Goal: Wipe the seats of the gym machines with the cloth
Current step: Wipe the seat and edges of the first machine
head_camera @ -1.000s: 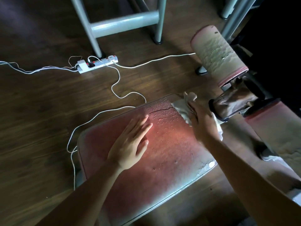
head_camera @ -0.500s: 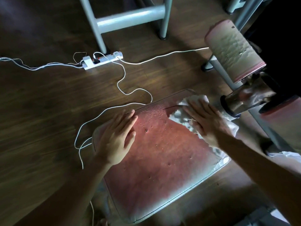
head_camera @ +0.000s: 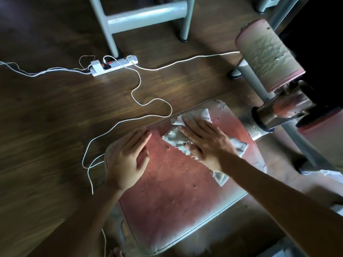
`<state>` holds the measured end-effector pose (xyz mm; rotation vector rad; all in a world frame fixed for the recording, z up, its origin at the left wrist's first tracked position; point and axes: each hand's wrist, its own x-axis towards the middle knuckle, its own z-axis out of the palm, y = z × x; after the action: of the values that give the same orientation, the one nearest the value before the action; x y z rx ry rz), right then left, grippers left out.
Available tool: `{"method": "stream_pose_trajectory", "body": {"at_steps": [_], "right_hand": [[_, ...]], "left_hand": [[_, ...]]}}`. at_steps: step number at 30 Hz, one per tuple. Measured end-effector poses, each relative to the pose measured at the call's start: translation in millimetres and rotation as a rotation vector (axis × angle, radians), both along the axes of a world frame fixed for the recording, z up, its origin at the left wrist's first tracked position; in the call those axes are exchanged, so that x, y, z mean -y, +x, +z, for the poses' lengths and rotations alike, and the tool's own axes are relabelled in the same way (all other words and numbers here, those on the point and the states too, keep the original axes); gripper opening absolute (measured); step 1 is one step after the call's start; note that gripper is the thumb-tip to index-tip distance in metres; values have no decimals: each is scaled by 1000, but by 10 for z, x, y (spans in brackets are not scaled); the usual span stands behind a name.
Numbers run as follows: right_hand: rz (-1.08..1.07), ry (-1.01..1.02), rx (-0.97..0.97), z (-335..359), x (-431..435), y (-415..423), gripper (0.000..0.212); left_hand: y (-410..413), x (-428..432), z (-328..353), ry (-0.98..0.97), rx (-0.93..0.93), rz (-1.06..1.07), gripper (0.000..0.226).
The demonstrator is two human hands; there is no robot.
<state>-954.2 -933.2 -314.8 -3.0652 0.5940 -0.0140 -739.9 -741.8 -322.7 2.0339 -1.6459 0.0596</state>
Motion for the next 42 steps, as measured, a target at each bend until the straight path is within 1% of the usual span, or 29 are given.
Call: {"method": "stream_pose_trajectory", "body": {"at_steps": [1, 4, 5, 7, 9, 11, 13, 14, 15, 16, 19, 21, 24, 26, 28, 31, 34, 36, 39, 42], "right_hand": [[-31, -17, -3, 4, 133, -13, 56], [-320, -45, 46, 5, 434, 71, 55], [-404, -41, 52, -3, 444, 118, 55], [-495, -12, 79, -9, 271, 171, 56], [-441, 13, 103, 35, -84, 74, 56], [-285, 45, 81, 39, -434, -176, 56], [-154, 51, 58, 49, -430, -390, 56], [-136, 39, 45, 55, -300, -422, 57], [-166, 26, 32, 52, -145, -399, 59], [-238, 11, 32, 36, 23, -317, 60], [-533, 16, 43, 4, 374, -26, 67], [-588, 30, 63, 8, 303, 14, 68], [-487, 21, 156, 69, -145, -229, 58], [-404, 43, 137, 74, -434, -455, 56], [-339, 52, 115, 124, -373, -525, 56], [-445, 44, 85, 167, 85, -285, 53], [-554, 42, 31, 89, 444, 101, 66], [-559, 34, 23, 37, 404, 300, 68], [-379, 55, 67, 38, 0, 455, 61], [-208, 90, 55, 50, -409, 465, 57]], "left_hand": [[21, -15, -16, 20, 4, -19, 45], [50, -42, -68, 51, 9, -15, 47], [49, -44, -76, 56, 10, -1, 47], [41, -44, -85, 63, 11, 12, 48], [36, -45, -85, 64, 14, 4, 49], [33, -55, -89, 63, 15, -1, 51], [38, -60, -87, 57, 15, -1, 50], [36, -58, -83, 55, 15, 0, 49], [31, -53, -77, 54, 13, 3, 48], [31, -53, -75, 52, 12, 13, 47], [24, -45, -87, 39, 2, 10, 45], [33, -41, -100, 37, 3, 0, 44], [44, -43, -98, 35, 1, 4, 44], [41, -48, -90, 36, 3, 3, 45], [42, -49, -81, 30, 7, 2, 45], [44, -47, -89, 31, 6, 8, 43], [46, -47, -96, 30, -12, 15, 43], [39, -47, -93, 15, -25, 23, 43], [31, -62, -81, -3, -63, 46, 43], [18, -85, -51, 1, -115, 98, 42]]}}
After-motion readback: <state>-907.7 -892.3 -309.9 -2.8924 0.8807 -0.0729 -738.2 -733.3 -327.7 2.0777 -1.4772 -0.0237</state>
